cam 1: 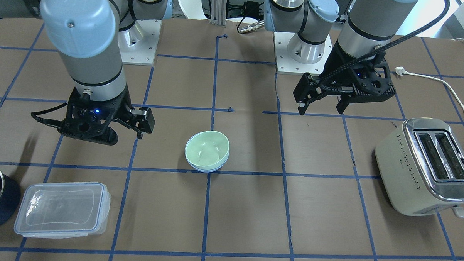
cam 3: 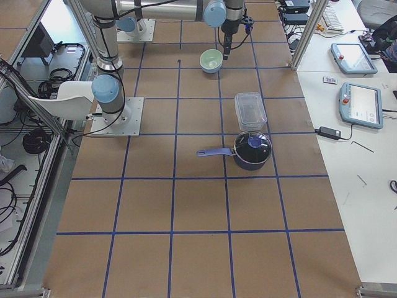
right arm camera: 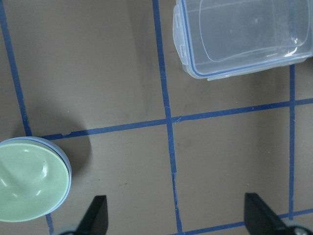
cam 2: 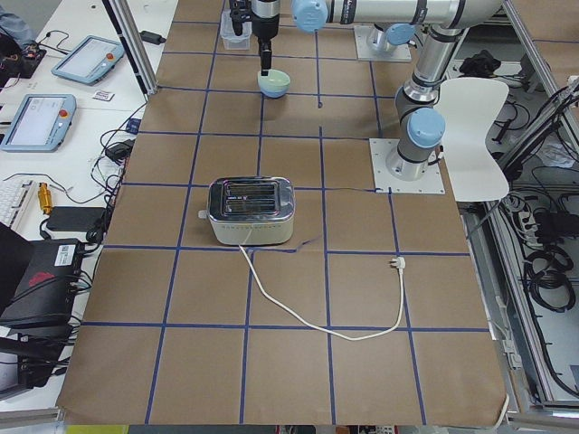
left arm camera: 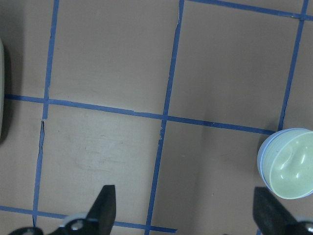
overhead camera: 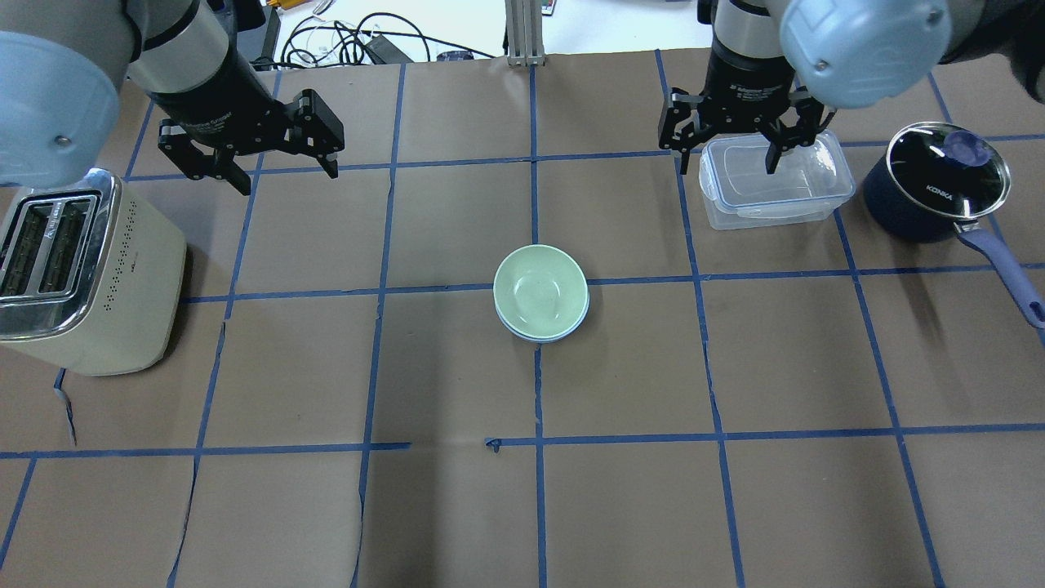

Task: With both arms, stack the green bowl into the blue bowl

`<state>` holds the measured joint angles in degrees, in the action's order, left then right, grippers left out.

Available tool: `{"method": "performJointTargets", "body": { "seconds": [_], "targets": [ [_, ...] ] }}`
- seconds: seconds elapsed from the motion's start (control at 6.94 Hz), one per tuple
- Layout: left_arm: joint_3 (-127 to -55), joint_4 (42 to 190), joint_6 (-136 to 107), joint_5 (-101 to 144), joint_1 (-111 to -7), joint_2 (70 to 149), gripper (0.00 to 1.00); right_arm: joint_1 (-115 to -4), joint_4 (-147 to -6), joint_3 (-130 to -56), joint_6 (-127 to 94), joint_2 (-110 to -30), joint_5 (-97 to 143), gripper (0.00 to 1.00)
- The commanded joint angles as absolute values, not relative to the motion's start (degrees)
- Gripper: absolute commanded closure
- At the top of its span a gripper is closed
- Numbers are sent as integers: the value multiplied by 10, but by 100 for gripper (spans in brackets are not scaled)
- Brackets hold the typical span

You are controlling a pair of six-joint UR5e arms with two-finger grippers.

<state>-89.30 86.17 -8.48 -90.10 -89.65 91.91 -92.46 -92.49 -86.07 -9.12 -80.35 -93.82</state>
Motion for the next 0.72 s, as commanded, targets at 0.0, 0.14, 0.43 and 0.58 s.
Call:
{"method": "performJointTargets", "body": {
  "seconds": [0.0,0.14,0.43,0.58],
  "targets": [
    [-893,861,-84,-901,-896,918,0,-885,-929,-916,-61,-861,-922,3],
    [-893,861,-85,-901,-896,918,0,-883,-954,-910,-68,-864,-920,0],
    [-893,861,-85,-901,-896,918,0,-884,-951,-904,-98,-879,-901,0],
    [-894,861,-84,-901,-896,918,0,-884,-940,-911,-98,-898,-895,0]
  ]
}}
